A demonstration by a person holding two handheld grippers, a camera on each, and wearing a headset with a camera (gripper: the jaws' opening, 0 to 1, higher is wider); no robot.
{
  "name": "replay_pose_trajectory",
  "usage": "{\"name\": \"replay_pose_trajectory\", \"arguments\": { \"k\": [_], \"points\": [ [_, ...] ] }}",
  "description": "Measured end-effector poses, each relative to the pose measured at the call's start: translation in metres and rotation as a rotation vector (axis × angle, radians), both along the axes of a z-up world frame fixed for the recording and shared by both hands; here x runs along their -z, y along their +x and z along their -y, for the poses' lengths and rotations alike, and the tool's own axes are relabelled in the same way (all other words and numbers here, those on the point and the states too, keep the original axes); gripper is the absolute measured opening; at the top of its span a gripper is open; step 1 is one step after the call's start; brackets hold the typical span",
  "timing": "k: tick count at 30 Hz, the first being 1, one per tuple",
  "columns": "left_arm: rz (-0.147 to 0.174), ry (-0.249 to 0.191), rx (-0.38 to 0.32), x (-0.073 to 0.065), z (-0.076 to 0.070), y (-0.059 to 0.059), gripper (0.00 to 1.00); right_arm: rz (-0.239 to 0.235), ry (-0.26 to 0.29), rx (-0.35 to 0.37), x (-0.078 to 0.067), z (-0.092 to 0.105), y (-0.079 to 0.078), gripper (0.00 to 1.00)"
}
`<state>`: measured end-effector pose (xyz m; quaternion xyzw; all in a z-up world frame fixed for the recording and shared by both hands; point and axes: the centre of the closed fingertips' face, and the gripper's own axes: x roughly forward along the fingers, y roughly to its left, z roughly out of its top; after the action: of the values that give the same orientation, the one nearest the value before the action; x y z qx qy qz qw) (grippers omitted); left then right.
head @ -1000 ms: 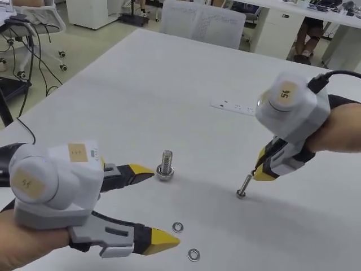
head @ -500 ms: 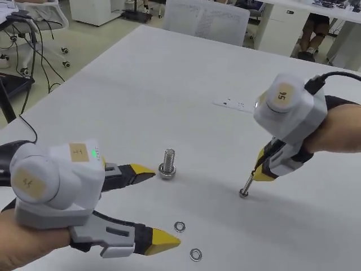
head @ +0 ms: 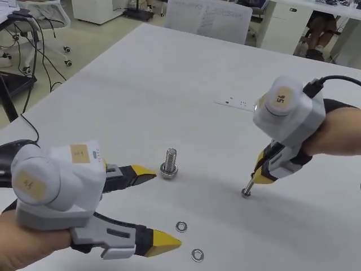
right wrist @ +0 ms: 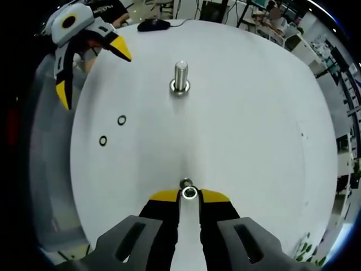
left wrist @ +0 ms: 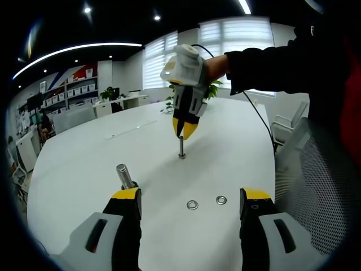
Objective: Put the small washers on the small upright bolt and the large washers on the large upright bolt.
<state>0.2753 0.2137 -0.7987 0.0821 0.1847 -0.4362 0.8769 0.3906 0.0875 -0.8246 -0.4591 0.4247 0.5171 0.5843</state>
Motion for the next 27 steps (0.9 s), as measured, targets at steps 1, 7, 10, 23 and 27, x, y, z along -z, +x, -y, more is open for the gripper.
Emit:
{"name": "replay_pose_trajectory", "arguments": {
  "k": [1, 7, 10, 23, 27],
  "points": [
    [-0.001, 0.001, 0.000, 0.000, 0.000, 0.000, 0.70, 0.000, -0.001, 0.002, 0.001, 0.000, 0.000, 0.14],
    [-0.004, 0.003, -0.002, 0.001, 0.001, -0.001, 0.70, -0.008, 0.001, 0.007, 0.010, 0.000, 0.003, 0.14],
    [-0.006, 0.003, -0.003, 0.001, 0.001, -0.001, 0.70, -0.011, -0.003, 0.005, 0.016, 0.001, 0.003, 0.14],
    [-0.012, 0.007, -0.008, 0.002, 0.001, -0.003, 0.70, -0.031, -0.008, 0.014, 0.037, 0.001, -0.002, 0.14],
    [-0.014, 0.009, -0.008, 0.002, -0.001, -0.003, 0.70, -0.035, -0.004, 0.018, 0.039, 0.000, -0.001, 0.14]
  ]
}}
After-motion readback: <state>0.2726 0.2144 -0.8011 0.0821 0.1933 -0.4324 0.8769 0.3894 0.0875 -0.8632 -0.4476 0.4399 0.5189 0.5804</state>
